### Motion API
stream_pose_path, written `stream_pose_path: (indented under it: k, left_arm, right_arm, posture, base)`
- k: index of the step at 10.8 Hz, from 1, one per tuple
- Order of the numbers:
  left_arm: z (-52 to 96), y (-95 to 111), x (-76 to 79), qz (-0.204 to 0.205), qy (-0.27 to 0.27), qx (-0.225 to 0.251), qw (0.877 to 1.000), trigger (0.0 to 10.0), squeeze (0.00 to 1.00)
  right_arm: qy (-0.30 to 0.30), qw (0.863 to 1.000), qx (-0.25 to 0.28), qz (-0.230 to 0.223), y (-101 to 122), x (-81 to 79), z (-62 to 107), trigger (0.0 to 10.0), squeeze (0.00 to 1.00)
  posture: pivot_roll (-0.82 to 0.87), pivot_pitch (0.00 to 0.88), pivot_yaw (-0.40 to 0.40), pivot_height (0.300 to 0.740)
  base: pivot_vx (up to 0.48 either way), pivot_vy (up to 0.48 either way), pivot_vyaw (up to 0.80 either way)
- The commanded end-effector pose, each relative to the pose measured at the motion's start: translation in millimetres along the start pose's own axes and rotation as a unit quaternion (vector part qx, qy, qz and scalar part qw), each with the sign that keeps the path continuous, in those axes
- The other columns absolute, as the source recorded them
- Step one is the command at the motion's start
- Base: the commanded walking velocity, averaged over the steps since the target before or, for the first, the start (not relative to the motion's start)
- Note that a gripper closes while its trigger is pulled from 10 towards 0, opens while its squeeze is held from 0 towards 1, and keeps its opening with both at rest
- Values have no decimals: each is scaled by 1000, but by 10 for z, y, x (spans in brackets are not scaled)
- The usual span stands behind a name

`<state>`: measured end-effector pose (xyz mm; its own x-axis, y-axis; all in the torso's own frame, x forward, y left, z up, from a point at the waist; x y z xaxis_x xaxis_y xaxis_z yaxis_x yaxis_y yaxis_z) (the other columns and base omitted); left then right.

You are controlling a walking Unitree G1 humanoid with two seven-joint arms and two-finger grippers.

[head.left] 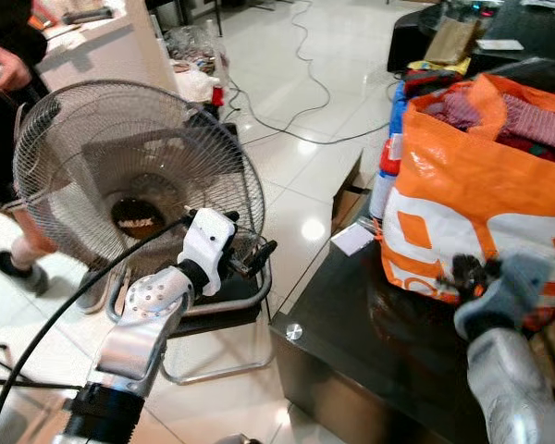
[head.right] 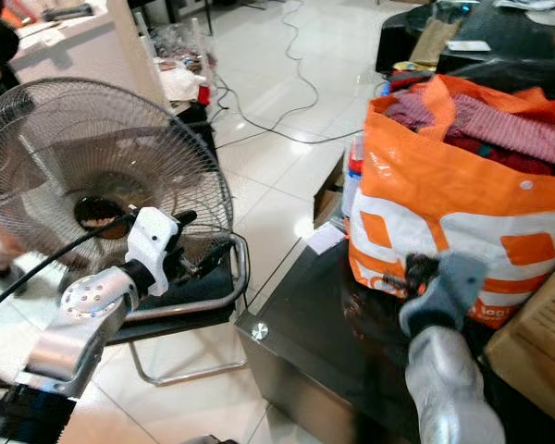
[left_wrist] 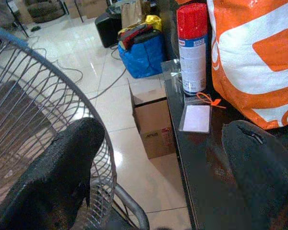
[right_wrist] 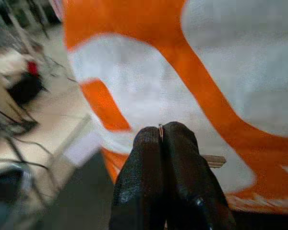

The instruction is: Hang keys on a hook

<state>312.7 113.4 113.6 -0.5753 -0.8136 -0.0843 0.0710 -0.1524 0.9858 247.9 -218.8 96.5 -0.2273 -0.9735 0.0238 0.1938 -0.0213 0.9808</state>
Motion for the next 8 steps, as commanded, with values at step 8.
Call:
stream_pose_path:
  k: [8]
  left_arm:
    - [8, 9, -92, -10, 34, 9, 999, 10000, 47]
  right_arm:
    - [-8, 998, 26, 62, -46, -156, -107, 10000, 0]
  posture:
    - [-105, 0, 110, 740]
  base:
    - [0, 0, 0]
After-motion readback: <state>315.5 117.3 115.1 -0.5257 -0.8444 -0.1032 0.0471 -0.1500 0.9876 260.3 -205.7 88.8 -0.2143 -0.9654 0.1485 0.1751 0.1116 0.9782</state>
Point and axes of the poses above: a point about 5 cm out from each wrist's last joint towards the gripper, its own z axis pointing back from the gripper into the wrist, its own y axis along the axis of the wrist's last joint, x = y × z, the point moved 3 cm from there along -z, pointing out of the wrist towards the gripper, and after that the axes turned 5 degrees about z, right-handed, at the moved point
